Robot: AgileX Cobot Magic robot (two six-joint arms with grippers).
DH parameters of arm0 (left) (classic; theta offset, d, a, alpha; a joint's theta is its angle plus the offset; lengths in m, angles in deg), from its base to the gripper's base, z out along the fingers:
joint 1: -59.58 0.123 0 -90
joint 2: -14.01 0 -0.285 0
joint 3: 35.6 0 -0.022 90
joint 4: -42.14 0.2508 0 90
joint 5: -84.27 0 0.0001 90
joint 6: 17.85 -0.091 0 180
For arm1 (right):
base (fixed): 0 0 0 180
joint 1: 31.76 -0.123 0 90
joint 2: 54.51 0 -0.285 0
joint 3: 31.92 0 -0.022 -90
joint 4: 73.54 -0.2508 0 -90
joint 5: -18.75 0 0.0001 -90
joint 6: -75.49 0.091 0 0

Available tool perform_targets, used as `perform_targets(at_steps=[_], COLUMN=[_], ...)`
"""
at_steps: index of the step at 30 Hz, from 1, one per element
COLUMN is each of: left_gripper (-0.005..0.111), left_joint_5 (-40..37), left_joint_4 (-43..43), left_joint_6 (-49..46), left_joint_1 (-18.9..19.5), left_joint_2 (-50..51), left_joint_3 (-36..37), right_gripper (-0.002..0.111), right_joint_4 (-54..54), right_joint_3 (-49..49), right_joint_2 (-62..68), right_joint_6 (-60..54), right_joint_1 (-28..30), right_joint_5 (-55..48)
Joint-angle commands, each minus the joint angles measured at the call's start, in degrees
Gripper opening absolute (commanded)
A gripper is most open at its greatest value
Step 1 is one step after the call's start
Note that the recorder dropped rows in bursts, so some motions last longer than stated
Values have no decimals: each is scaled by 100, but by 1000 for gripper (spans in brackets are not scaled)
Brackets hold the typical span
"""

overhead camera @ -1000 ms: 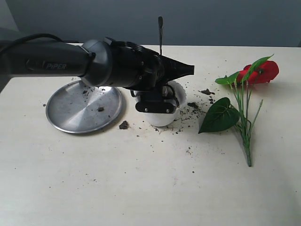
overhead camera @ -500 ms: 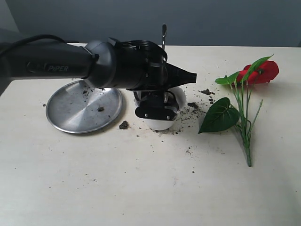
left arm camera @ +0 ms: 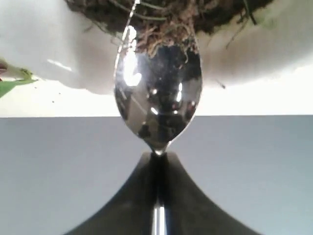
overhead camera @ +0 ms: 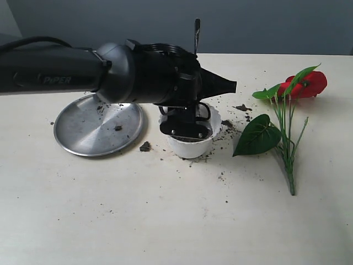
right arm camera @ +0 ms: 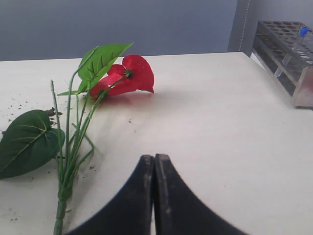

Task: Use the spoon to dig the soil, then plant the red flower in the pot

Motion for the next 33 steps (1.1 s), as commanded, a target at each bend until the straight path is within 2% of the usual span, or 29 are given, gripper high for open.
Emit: perform_targets(at_steps=[1,4,11,13,16,30,33], left_gripper=[0,0,0,0,0,0,0], left_joint_5=[-94,149,660,674,836,598,568], left_joint_4=[486,474,443,415,-39,-500,-715], left_joint_6=[380,380,380,369,282,-48,-406], left_joint_1=[-24,-12,377,377,377,377,377], left_joint_2=[-70,-70,-16,-16,2,115,115], left_joint_3=[32,32,32,32,32,32,140], right_gripper=[0,0,0,0,0,0,0], right_joint_4=[4,4,4,4,4,4,4], right_joint_3=[13,13,13,13,13,13,13], right_joint_2=[-21,-21,-21,-21,-21,-21,-21], right_joint_6=[0,0,0,0,0,0,0], right_joint_1=[-15,-15,-15,-15,-15,-15,-15], right_joint_5=[23,23,23,23,23,23,23])
